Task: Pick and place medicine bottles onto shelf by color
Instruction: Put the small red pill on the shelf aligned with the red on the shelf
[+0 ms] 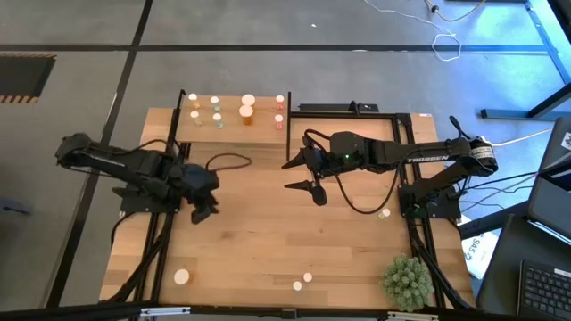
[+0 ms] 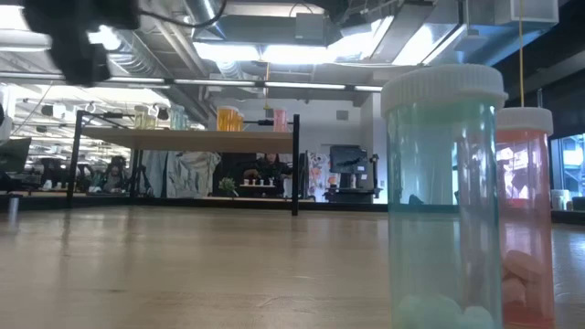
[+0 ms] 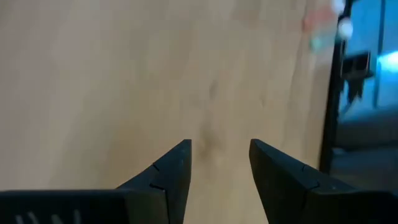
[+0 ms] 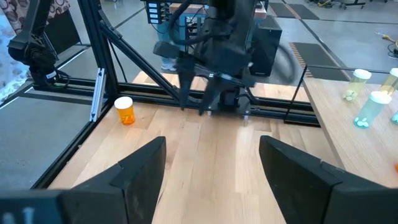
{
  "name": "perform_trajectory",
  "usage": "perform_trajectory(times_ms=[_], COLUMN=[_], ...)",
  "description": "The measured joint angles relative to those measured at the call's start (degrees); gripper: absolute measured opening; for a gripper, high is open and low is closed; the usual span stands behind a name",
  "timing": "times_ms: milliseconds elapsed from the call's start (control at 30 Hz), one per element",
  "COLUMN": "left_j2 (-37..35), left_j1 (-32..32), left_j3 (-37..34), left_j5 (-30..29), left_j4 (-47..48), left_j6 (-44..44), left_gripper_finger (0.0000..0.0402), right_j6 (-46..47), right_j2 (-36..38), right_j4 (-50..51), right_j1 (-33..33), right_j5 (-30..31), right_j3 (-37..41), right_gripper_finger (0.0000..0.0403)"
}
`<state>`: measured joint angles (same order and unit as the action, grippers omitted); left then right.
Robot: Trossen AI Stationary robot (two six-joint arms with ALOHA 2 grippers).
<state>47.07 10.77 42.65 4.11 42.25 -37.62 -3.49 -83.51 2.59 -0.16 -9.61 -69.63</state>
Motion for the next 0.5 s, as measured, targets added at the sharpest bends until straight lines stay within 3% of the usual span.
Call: perform_trajectory(times_ms=[267,500], left_j2=[0.02,0.04], left_j1=[7.09,9.94], left_j3=[0.00,0.00], left_j5=[0.69,-3.75], left_j4=[5.33,5.32], left_j6=[-12.88,-16.06], left_gripper_finger=[0.0156,0.0156], right_j6=[-0.05,7.56], right_j2=[-0.01,0.00], right_j4=[-0.13,-0.14], right_j1=[0.00,0.02], right_j5=[-0.02,-0.11], right_j3=[0.00,0.00], right_gripper_finger=[0.0261,0.0261])
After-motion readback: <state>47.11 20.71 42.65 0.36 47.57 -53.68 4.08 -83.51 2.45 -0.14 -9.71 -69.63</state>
